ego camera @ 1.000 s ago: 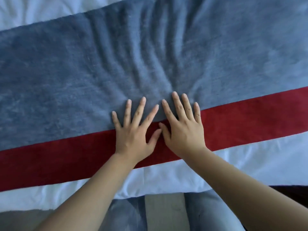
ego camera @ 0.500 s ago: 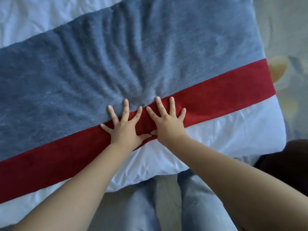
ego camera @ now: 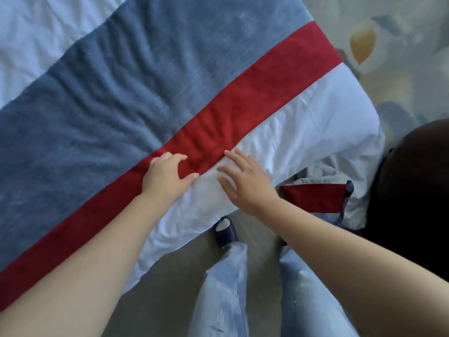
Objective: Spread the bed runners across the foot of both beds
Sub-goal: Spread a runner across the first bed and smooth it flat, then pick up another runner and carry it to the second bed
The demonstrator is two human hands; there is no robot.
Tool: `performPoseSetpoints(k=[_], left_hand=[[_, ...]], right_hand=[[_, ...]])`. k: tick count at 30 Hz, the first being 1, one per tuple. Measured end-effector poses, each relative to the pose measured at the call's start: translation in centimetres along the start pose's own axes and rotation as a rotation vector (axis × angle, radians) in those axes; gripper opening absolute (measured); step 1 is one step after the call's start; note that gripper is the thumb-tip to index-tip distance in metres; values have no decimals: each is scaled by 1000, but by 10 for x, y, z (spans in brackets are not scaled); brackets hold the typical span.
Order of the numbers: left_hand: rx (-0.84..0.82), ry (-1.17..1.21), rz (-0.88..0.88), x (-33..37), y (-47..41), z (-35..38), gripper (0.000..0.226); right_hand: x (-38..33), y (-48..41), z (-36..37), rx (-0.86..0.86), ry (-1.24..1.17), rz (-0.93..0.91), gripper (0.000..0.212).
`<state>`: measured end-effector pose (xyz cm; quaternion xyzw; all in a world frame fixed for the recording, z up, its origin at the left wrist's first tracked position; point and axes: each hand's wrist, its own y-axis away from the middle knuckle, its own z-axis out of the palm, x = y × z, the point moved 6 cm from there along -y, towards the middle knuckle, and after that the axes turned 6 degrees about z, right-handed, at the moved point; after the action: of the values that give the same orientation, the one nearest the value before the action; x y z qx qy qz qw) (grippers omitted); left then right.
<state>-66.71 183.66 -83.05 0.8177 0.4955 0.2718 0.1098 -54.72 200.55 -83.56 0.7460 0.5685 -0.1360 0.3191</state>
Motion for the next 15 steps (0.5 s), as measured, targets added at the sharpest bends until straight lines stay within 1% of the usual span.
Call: performPoseSetpoints(k=[2,3,5,6,8,11,13,15], left_hand=[[-17,-27,117,53,16,14,37],[-30,-46,193,86,21,28,30],[-61,-66,345,159,24,65,24],[-102,-54,394,192,25,87,24],[-220,-38,421,242,23,136,32],[-401,-60,382,289,18,200,56],[-477,-80,359,311,10,239,69],[-553,-102,343,327,2,273,77]], right_hand=[[30,31,-14,154,-63,-14,24],[48,46,-19,203,-69,-1,20],[90,74,-29,286,-64,57,18],[113,89,-33,310,-61,105,18],[166,121,-36,287,-48,258,21],[246,164,-27,92,47,542,32],[295,185,-19,-13,82,655,37],[338,197,-13,-9,31,715,35]])
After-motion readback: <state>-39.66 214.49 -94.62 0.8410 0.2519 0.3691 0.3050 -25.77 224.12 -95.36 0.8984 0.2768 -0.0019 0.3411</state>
